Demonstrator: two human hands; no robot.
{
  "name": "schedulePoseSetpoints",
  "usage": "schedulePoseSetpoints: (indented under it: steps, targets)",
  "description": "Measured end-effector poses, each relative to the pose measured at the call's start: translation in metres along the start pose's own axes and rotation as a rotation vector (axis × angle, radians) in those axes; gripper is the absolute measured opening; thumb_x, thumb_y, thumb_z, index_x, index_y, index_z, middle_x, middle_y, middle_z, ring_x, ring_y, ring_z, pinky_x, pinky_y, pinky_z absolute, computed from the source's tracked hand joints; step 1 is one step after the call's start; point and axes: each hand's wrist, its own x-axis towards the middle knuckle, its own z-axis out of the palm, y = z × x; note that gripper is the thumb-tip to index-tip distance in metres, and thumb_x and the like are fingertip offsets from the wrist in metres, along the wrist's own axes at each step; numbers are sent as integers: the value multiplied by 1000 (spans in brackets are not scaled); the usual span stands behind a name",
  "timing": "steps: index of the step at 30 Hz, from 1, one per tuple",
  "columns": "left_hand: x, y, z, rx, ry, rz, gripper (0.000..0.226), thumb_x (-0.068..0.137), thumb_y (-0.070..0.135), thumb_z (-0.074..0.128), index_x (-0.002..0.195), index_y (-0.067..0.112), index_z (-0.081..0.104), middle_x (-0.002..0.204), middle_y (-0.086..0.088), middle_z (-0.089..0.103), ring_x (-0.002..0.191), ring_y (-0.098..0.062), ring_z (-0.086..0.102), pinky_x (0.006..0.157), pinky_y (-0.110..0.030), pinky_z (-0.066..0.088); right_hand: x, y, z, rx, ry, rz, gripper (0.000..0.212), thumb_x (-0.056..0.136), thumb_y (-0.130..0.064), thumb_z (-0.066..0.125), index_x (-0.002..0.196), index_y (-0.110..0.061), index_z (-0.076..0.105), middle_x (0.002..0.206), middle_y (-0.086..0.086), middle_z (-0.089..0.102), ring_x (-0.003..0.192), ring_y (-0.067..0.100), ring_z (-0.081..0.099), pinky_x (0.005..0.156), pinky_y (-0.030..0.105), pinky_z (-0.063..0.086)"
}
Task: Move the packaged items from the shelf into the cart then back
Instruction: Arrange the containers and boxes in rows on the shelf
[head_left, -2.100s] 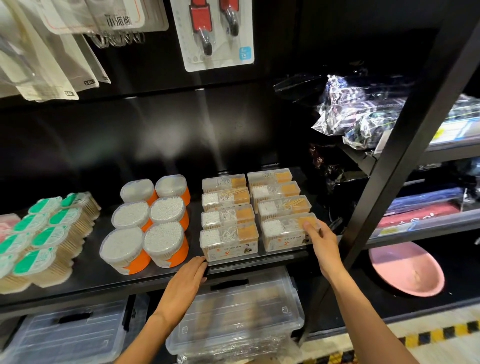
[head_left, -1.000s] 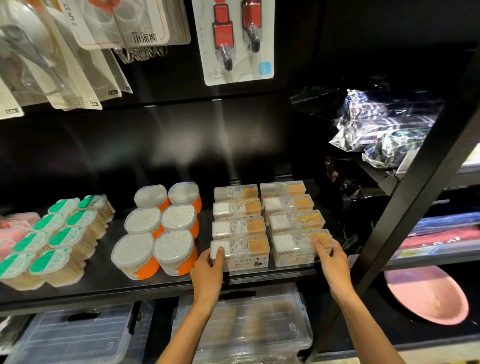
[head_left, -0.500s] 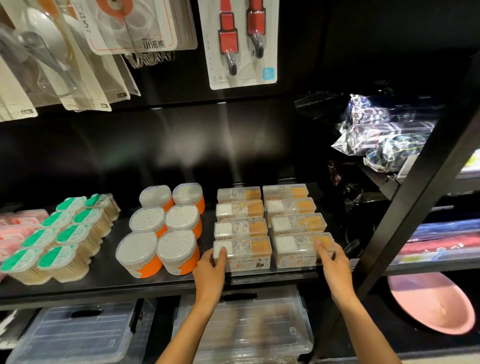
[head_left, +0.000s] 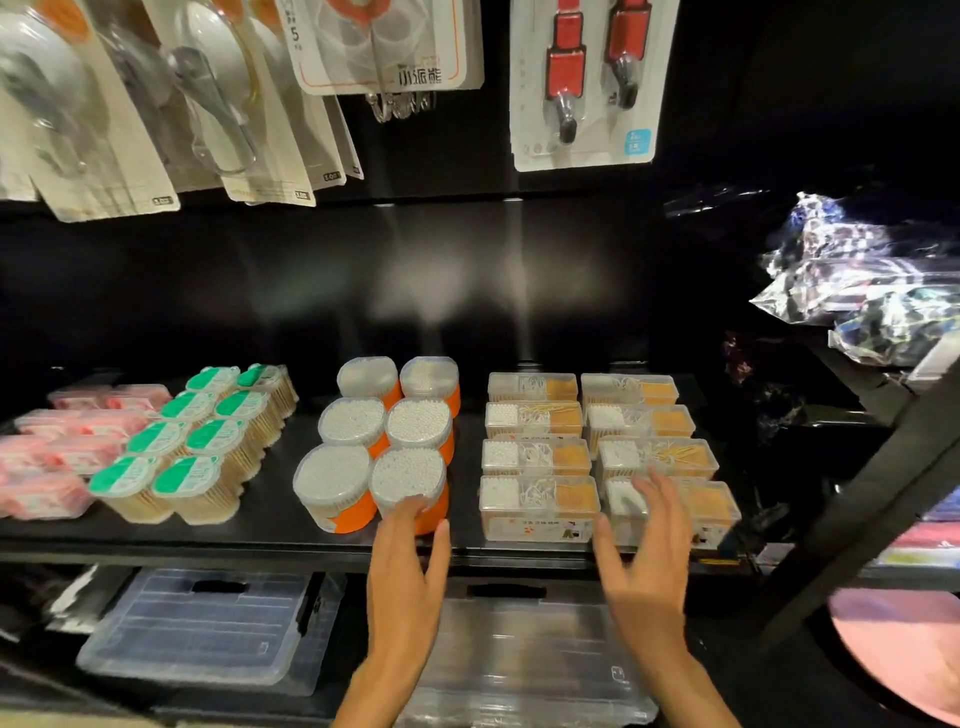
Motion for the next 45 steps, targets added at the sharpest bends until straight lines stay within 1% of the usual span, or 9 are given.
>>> schedulePoseSetpoints:
  steps: [6, 13, 17, 22, 25, 29, 32, 36, 45]
  targets:
    - [43, -75, -62, 81, 119, -101, 67, 73, 15, 80, 129, 2, 47, 127, -13, 51, 119, -24, 47, 97, -32, 37, -47, -66, 115, 285, -372, -101, 71, 79, -34, 66, 142, -21, 34, 149, -5, 32, 139, 4, 28, 114, 17, 23]
    - [87, -133, -73, -148, -174, -262, 116, 53, 37, 92, 147, 20, 25, 149, 2, 36, 135, -13, 35, 111, -31, 31, -50, -65, 199, 205, -222, 97, 114, 57, -46, 75, 148, -5, 20, 151, 10, 25, 139, 11, 24, 112, 12, 20]
    - [97, -146, -67, -247, -227, -283, 110, 49, 47, 91, 140, 37, 30, 135, 13, 50, 122, -4, 49, 97, -36, 50, -44, -63, 214, 167, -99, 252, 120, 48, -39, 81, 147, -6, 22, 148, 13, 30, 134, 15, 30, 108, 32, 30]
    - [100, -154, -66, -393, -216, -271, 92, 46, 23, 95, 119, 45, 43, 119, 21, 54, 105, 14, 52, 71, -2, 45, -43, -60, 223, 250, -79, 317, 100, 52, -34, 90, 138, -23, 39, 133, -4, 50, 123, 11, 50, 99, 35, 45]
    - [100, -162, -66, -408, -180, -272, 92, 39, 26, 91, 117, 43, 44, 119, 22, 53, 110, 5, 53, 77, -4, 43, -46, -60, 223, 258, -70, 348, 101, 47, -44, 84, 136, -24, 41, 132, -3, 50, 121, 14, 50, 95, 30, 44]
    - [96, -169, -64, -405, -145, -270, 97, 44, 16, 95, 125, 36, 45, 123, 15, 54, 115, -7, 53, 95, -32, 47, -51, -62, 221, 221, -78, 373, 106, 44, -53, 78, 138, -26, 36, 135, -1, 48, 123, 16, 49, 99, 33, 44]
    - [95, -168, -66, -396, -141, -247, 97, 43, 20, 94, 127, 30, 46, 124, 11, 55, 116, -7, 53, 99, -39, 47, -51, -66, 223, 189, -74, 398, 114, 45, -53, 84, 142, -26, 31, 141, -1, 44, 127, 16, 46, 103, 39, 44]
    - [95, -165, -67, -382, -118, -222, 98, 41, 38, 87, 129, 25, 46, 124, 8, 56, 116, -6, 54, 98, -38, 48, -42, -72, 226, 152, -72, 351, 101, 49, -42, 91, 136, -30, 40, 133, -6, 52, 121, 9, 52, 99, 40, 48]
    - [96, -163, -71, -373, -152, -178, 96, 46, 41, 85, 131, 19, 46, 125, 9, 54, 118, -4, 52, 99, -31, 45, -46, -74, 217, 180, -108, 310, 89, 55, -32, 92, 131, -29, 45, 128, -15, 54, 117, 1, 52, 98, 26, 44]
